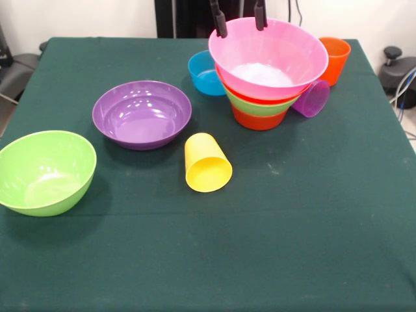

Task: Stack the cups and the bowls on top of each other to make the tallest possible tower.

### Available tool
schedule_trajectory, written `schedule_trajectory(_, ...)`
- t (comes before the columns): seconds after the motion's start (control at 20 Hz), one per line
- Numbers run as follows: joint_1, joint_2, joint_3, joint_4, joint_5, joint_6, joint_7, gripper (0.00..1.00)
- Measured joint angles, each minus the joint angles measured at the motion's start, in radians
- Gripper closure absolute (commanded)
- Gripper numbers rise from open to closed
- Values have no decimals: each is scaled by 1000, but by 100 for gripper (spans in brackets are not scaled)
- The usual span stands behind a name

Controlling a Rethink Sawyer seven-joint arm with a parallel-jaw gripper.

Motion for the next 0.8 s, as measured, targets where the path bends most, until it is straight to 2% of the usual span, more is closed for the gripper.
schedule_trajectory(0.8, -6, 10, -3, 0, -1, 0, 0, 0)
